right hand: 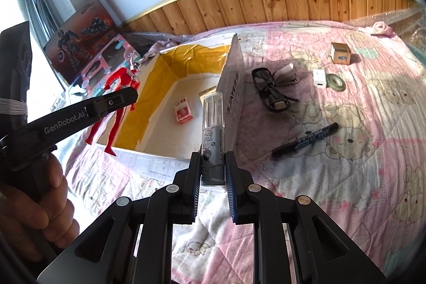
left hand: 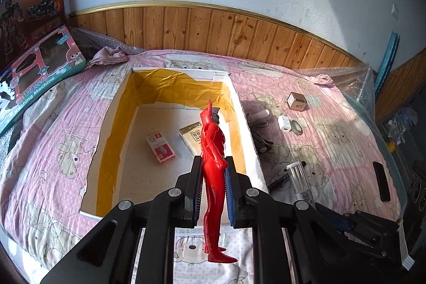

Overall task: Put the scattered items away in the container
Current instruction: 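Carry the red figure and glue stick over the white box with both tools, then open both tools to drop the glue stick and red figure into the box, then grasp the black marker with the right tool while the left tool grasps the black glasses, then lift and carry the marker and glasses over the white box with both tools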

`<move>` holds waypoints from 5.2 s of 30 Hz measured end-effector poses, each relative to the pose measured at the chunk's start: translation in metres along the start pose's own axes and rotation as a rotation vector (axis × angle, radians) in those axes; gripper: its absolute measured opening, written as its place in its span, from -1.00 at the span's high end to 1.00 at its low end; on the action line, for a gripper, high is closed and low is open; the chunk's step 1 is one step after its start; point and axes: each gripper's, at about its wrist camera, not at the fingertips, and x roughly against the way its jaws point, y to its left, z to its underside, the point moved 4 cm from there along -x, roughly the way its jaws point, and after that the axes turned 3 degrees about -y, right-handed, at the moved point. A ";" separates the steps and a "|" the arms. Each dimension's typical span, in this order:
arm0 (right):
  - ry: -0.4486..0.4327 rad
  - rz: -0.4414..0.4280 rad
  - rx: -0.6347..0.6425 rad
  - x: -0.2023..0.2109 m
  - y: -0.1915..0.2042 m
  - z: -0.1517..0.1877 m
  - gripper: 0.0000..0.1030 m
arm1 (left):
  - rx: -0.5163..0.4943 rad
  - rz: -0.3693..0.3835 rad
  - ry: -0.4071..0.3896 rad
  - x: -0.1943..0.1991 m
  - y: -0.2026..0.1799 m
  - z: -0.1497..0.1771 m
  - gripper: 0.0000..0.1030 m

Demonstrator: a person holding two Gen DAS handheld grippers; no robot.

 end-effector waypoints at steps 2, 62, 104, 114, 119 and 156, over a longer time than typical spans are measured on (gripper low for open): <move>0.001 -0.006 0.007 -0.002 0.003 -0.002 0.64 | -0.002 -0.017 0.002 -0.001 0.003 -0.001 0.69; 0.141 -0.035 -0.050 -0.106 0.011 -0.038 0.45 | 0.127 -0.140 0.241 -0.067 0.132 0.026 0.36; 0.084 -0.004 -0.434 -0.058 -0.161 0.011 0.30 | -0.008 0.133 0.258 -0.100 -0.105 0.003 -0.01; 0.139 0.049 -0.472 -0.094 -0.190 0.000 0.18 | 0.090 0.041 0.304 -0.188 -0.114 -0.015 -0.08; 0.181 0.105 -0.435 -0.115 -0.193 -0.004 0.16 | 0.152 -0.014 0.342 -0.236 -0.103 -0.018 -0.08; 0.101 0.073 -0.366 -0.065 -0.199 -0.003 0.70 | 0.060 0.009 0.389 -0.192 -0.117 0.048 0.28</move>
